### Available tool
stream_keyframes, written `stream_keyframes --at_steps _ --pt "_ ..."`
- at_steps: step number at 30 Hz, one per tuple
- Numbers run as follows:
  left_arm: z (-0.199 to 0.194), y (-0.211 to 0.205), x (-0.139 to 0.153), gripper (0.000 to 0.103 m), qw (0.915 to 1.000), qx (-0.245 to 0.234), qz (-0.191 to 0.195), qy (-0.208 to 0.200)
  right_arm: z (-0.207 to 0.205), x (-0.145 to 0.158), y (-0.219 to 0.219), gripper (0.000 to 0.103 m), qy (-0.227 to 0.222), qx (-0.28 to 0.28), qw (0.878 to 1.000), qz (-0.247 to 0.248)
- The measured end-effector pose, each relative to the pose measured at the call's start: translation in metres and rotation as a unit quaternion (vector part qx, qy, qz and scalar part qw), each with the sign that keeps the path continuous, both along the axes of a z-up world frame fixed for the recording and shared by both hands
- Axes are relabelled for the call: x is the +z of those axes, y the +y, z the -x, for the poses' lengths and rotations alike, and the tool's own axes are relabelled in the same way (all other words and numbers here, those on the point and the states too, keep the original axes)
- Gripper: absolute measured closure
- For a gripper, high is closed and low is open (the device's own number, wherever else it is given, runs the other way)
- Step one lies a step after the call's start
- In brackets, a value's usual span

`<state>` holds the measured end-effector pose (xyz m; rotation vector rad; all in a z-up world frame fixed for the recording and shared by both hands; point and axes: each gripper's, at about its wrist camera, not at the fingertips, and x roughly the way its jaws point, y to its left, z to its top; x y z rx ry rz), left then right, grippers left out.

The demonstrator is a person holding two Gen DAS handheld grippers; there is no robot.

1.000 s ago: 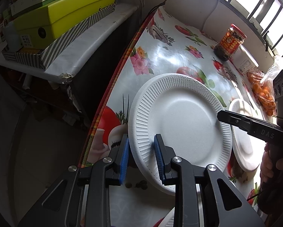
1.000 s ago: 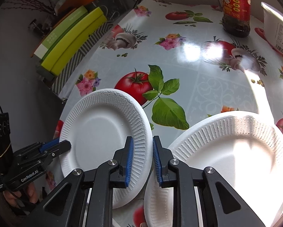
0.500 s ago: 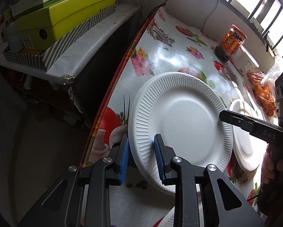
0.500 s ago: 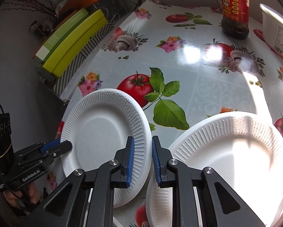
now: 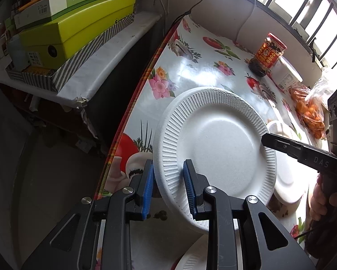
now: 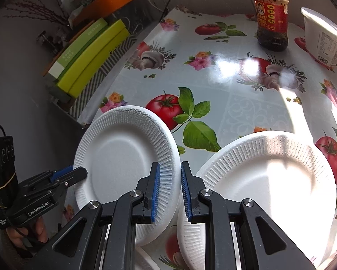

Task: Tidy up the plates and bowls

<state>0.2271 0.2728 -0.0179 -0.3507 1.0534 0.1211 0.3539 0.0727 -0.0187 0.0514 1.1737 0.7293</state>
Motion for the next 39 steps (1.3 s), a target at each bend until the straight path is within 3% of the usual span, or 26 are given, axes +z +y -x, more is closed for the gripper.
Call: stream_keyframes --at_steps 20,39 --pt "0.036 -0.021 0.025 0.076 0.9997 -0.015 -0.008 -0.020 0.044 0.027 -0.026 0.085 -0.005 0.000 1.000 -0.006" --pt "0.087 -0.042 0.014 0.076 0.9998 -0.019 0.003 -0.009 0.096 0.018 -0.053 0.085 0.009 0.008 1.000 -0.006"
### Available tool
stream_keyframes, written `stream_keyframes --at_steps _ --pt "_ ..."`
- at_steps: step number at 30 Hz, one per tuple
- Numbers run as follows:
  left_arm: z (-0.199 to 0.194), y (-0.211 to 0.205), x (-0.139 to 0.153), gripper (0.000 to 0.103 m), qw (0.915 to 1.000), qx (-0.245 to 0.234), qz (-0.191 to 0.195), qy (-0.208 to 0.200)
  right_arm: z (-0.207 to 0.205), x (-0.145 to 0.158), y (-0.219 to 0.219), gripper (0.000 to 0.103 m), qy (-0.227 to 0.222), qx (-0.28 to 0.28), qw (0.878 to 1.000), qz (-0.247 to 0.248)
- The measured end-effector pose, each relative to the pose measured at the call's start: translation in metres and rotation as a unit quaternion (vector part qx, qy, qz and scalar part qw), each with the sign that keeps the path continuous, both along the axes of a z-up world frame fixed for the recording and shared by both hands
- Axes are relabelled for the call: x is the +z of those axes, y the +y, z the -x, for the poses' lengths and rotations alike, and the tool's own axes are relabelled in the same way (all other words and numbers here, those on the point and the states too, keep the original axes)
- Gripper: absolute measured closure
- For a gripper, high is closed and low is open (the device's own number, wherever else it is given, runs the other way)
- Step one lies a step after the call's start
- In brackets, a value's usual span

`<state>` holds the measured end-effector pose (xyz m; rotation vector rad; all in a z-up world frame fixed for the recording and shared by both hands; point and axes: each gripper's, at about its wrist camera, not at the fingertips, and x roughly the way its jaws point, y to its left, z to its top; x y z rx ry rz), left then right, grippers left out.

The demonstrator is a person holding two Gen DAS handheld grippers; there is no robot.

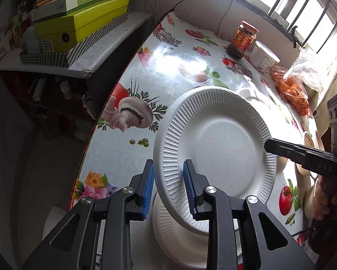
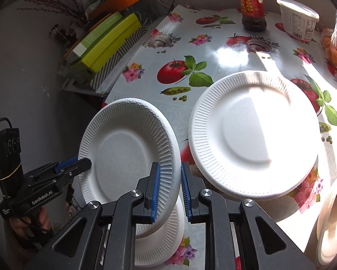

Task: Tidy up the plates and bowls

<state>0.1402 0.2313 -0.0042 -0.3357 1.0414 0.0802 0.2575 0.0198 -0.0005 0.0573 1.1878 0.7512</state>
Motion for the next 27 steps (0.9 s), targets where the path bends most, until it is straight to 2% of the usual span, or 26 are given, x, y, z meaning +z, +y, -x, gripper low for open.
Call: stream_keyframes --at_steps 18,27 --pt "0.032 -0.012 -0.014 0.076 0.9997 0.001 0.020 0.016 0.032 -0.003 -0.017 0.085 0.008 0.011 1.000 -0.002" --pt "0.045 -0.015 -0.018 0.076 0.9996 0.000 0.018 0.022 0.044 -0.011 -0.018 0.085 0.012 0.014 1.000 0.003"
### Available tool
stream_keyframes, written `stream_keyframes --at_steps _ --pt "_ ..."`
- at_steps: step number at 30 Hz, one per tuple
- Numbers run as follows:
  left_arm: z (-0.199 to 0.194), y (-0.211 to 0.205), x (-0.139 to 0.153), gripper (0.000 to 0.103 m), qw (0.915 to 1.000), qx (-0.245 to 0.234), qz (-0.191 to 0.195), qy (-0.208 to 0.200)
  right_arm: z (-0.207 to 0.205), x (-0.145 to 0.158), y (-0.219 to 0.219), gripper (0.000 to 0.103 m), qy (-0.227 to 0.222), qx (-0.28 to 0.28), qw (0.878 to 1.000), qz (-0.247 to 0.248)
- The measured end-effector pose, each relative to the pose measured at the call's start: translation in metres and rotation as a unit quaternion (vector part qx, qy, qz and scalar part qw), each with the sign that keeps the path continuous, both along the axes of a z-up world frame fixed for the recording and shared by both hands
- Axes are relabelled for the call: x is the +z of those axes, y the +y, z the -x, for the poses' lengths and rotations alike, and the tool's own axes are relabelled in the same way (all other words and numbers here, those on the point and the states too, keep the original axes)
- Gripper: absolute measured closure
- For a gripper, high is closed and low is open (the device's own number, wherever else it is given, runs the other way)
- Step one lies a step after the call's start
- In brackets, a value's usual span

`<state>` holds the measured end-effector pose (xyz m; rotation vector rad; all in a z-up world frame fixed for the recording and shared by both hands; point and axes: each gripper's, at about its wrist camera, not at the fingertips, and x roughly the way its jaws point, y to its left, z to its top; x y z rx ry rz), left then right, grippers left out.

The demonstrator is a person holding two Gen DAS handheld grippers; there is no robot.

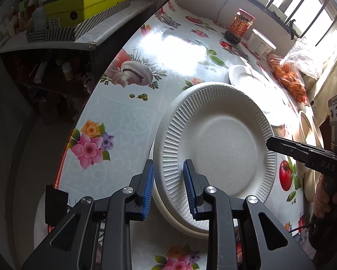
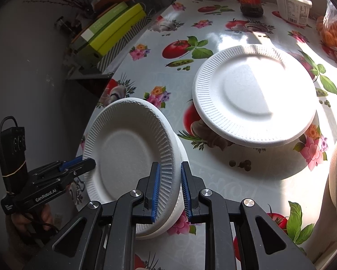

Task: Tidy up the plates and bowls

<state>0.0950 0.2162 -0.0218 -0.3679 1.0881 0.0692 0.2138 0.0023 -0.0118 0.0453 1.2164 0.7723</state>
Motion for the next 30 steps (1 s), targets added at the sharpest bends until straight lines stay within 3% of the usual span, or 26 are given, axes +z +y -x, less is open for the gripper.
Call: stream_keyframes --at_steps 30 --pt "0.001 -0.004 -0.009 0.076 0.9997 -0.004 -0.018 0.014 0.007 -0.017 0.008 0.083 -0.010 0.005 1.000 0.028"
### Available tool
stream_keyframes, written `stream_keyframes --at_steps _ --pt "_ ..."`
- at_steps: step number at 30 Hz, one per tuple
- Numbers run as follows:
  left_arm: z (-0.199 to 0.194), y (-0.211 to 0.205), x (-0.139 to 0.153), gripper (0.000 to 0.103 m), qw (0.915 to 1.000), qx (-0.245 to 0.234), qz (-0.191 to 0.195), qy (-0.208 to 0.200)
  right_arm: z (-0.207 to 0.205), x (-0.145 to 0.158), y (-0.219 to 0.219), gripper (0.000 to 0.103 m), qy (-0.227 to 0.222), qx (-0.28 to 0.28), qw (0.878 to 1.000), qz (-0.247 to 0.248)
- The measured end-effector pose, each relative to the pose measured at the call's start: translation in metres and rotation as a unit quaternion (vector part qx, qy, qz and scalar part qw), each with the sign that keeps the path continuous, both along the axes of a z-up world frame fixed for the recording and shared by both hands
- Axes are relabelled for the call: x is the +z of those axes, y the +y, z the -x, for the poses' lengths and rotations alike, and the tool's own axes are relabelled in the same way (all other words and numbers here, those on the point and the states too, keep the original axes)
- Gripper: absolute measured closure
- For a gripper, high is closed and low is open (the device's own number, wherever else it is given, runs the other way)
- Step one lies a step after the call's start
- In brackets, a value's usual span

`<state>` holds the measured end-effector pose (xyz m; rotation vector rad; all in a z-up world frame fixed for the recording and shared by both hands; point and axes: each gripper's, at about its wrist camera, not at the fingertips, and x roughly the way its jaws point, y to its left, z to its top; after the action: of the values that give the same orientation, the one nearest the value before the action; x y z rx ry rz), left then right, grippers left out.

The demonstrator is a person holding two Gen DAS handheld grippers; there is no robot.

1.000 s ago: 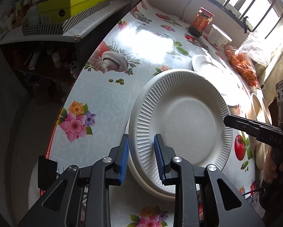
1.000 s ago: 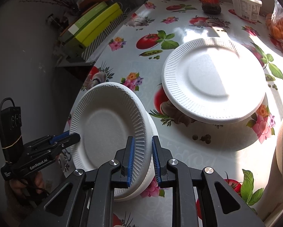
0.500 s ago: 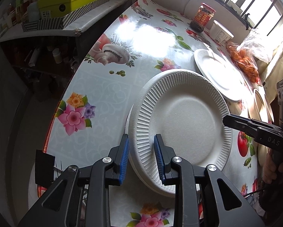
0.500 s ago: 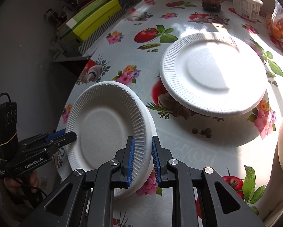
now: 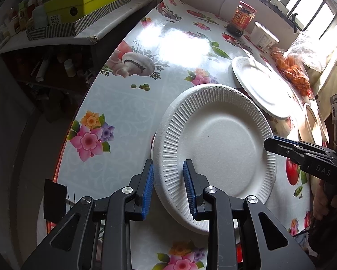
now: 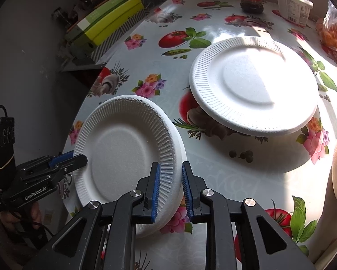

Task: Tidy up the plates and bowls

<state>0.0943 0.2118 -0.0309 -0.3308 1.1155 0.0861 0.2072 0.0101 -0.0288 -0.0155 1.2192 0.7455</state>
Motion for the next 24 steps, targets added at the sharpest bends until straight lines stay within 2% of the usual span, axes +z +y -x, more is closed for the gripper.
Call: stream_keyframes --at_steps 11,14,16,24 --pt "0.0005 0.0002 -0.0008 0.075 1.0000 0.002 -0.004 0.001 0.0004 0.0006 0.0009 0.081 0.000 -0.001 1.000 -0.002" --pt "0.0007 -0.0014 -0.0006 0.073 1.0000 0.000 -0.005 0.001 0.0006 0.0008 0.0012 0.075 -0.001 -0.001 1.000 -0.001" --pt "0.0010 -0.0025 -0.0009 0.067 1.0000 -0.005 -0.004 -0.001 0.0012 0.0012 0.0016 0.067 -0.005 0.001 1.000 0.002" --pt "0.0029 -0.0005 0.0053 0.065 0.9999 0.002 -0.005 -0.013 0.0041 0.0064 -0.0017 0.066 -0.022 -0.005 1.000 -0.002"
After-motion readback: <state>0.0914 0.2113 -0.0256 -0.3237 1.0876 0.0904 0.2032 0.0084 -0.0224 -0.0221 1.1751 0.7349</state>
